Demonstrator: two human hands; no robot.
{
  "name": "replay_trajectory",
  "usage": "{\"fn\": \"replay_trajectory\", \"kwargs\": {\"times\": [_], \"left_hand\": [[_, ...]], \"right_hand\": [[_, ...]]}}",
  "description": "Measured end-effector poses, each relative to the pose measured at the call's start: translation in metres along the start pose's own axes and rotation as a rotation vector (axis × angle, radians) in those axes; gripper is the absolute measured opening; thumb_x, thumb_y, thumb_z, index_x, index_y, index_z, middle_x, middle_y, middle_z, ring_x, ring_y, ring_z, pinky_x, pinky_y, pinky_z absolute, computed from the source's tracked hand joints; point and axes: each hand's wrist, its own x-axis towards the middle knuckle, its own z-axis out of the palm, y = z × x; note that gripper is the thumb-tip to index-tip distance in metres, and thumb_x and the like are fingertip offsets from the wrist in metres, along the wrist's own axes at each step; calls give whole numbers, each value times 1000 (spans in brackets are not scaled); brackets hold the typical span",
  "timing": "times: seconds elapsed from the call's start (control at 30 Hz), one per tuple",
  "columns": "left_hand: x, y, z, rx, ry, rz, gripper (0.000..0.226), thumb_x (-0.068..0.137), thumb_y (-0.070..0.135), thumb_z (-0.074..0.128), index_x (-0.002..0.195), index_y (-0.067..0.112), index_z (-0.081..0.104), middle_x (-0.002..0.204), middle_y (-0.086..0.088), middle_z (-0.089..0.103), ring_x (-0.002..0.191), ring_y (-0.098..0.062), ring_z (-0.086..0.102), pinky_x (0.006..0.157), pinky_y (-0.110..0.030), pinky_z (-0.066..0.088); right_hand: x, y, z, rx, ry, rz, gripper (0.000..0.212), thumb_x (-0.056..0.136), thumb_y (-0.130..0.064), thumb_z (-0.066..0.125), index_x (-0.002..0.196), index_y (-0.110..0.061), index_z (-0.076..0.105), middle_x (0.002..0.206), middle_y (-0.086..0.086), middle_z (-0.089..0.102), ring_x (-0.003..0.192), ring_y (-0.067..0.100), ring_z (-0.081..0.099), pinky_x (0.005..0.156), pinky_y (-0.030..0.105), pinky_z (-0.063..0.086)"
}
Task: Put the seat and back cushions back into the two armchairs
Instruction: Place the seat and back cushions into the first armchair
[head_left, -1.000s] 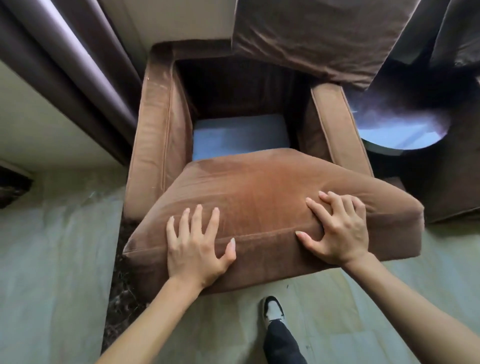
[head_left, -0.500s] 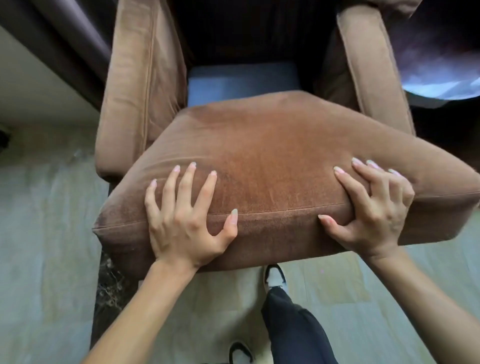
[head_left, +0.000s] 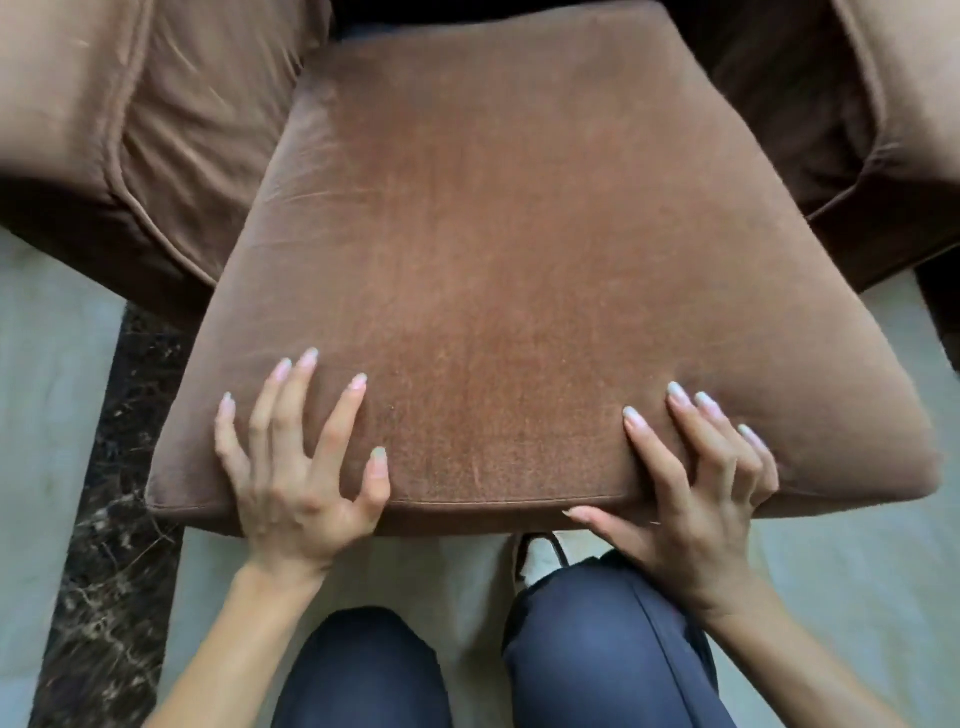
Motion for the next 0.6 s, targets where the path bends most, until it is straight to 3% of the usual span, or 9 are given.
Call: {"fn": "replay_trajectory", "kwargs": {"times": [0.07, 0.17, 0.3, 0.4, 0.47, 0.6], "left_hand": [[-4, -21, 33, -8, -17, -109, 47, 103, 36, 41, 142, 15, 56, 156, -23, 42, 145, -39, 39, 117, -68, 22], [6, -46, 71, -71, -198, -265, 56, 103, 45, 37, 155, 26, 39, 167, -14, 23, 155, -35, 19, 120, -65, 18], [-1, -48, 110, -100, -462, -230, 62, 101, 58, 25, 159, 38, 23, 171, -8, 10, 158, -32, 5, 123, -64, 13], [-2, -41, 114, -98, -463, -264, 64, 97, 60, 27, 157, 37, 29, 168, -12, 20, 155, -34, 15, 121, -67, 17], [19, -35, 109, -113, -430, -292, 65, 95, 63, 32, 154, 36, 34, 165, -14, 25, 153, -35, 19, 119, -68, 20], [84, -15, 113, -127, -420, -212, 66, 96, 68, 32, 157, 44, 24, 170, -8, 11, 157, -32, 5, 121, -67, 13]], "right_hand": [[-31, -1, 35, -15, -36, 3, 83, 76, -86, 64, 131, -24, 59, 141, 11, 50, 127, 31, 51, 102, 49, 36], [-76, 9, 78, -56, -150, 35, 82, 76, -88, 61, 131, -27, 58, 134, 5, 49, 117, 30, 51, 94, 47, 37], [-95, 11, 90, -9, -141, 56, 81, 79, -84, 62, 134, -24, 59, 130, 9, 52, 117, 30, 50, 94, 45, 35], [-53, 16, 77, 103, -127, 89, 70, 89, -73, 57, 133, -20, 65, 128, 16, 57, 118, 35, 48, 93, 45, 34], [0, 38, 74, 81, -114, 139, 67, 92, -67, 57, 141, -22, 61, 140, 18, 53, 130, 39, 44, 100, 51, 37], [115, 93, 97, 14, -171, 276, 75, 91, -78, 42, 153, -35, 46, 161, 16, 36, 149, 42, 27, 116, 58, 31]]}}
